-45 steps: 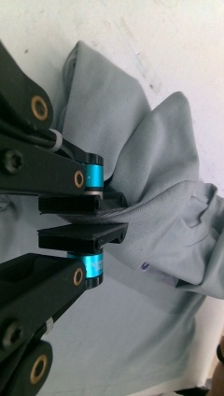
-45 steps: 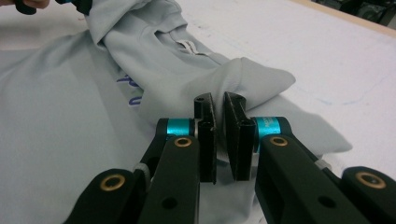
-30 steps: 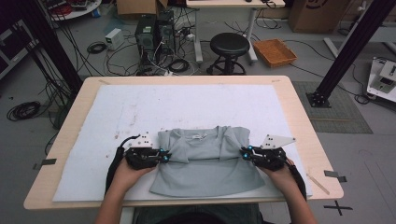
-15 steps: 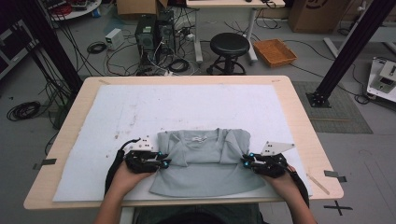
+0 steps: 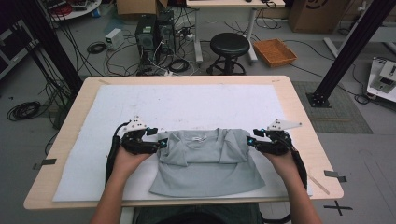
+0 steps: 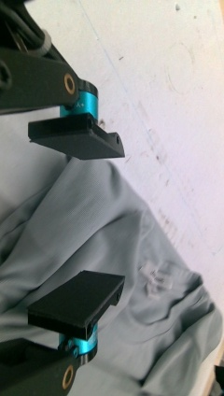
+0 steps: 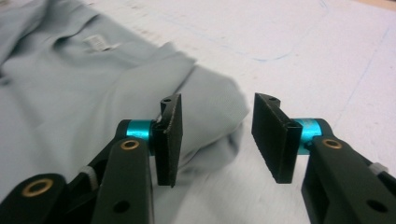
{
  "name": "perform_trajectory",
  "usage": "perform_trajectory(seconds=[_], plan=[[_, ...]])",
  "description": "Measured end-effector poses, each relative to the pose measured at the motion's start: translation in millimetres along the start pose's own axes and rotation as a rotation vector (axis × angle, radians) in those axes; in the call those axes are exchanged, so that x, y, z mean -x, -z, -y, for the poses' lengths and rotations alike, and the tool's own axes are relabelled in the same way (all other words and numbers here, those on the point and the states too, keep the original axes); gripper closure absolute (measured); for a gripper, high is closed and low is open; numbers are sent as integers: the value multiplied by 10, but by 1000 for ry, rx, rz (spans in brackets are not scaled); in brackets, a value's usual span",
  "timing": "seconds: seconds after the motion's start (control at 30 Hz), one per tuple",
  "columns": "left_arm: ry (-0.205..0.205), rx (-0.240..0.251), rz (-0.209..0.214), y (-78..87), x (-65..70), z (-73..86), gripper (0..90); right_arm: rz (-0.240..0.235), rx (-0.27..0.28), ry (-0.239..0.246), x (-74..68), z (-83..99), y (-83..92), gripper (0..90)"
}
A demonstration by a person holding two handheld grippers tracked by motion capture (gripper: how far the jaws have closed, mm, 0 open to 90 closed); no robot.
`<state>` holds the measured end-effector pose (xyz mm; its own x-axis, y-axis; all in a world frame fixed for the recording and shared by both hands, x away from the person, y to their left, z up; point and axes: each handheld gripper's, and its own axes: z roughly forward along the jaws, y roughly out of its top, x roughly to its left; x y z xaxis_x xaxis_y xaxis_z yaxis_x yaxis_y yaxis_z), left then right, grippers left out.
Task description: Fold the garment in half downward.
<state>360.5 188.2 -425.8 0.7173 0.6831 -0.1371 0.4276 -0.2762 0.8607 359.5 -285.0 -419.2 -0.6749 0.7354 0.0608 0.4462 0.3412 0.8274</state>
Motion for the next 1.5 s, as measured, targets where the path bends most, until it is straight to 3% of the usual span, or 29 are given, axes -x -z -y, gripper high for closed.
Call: perform_trajectory(seconds=[0.07,0.13,0.23,0.3,0.37,0.4,0.5,0.57,0.67,0.73,0.77,0.8,0.87,0.93,1.1,1.23,1.4,1.5], plan=[[9,-17,-24,-63,-50,-15,314,-16,-24,-25,53,-38,-100,508],[39,-54,-46,-173,-114,23,313,1,-83,-32,106,-51,-229,484],[56,-95,-48,-228,-141,63,313,-11,-142,-57,167,-12,-348,475],[68,-148,-52,-260,-166,87,313,4,-185,-70,196,24,-399,438],[73,-159,-55,-268,-173,94,313,2,-184,-88,203,32,-401,440],[79,-160,-53,-264,-172,100,315,-18,-187,-81,204,30,-392,531],[67,-163,-48,-268,-159,100,338,-64,-186,-55,161,32,-396,645],[55,-163,-29,-272,-143,100,420,-86,-186,-61,160,35,-397,709],[25,-169,-43,-281,-109,94,540,-100,-181,-47,167,35,-390,763],[17,-172,-36,-279,-104,92,645,-84,-180,-13,141,26,-381,795],[10,-176,-11,-278,-94,92,645,-84,-180,-13,141,26,-381,795],[-9,-177,-13,-276,-79,87,709,-62,-181,27,102,13,-371,818],[-17,-177,-16,-275,-77,79,735,-41,-181,48,84,6,-363,827],[-19,-177,-17,-274,-80,76,742,-37,-178,55,86,3,-361,830],[-32,-154,-79,-311,-72,41,761,-12,-140,74,108,-31,-352,838],[-50,-167,-104,-379,-95,-64,763,17,-124,89,150,-111,-383,838],[-66,-182,-113,-448,-142,-181,762,38,-122,89,240,-189,-431,837],[-48,-187,-113,-483,-184,-214,762,42,-123,81,297,-237,-470,837]])
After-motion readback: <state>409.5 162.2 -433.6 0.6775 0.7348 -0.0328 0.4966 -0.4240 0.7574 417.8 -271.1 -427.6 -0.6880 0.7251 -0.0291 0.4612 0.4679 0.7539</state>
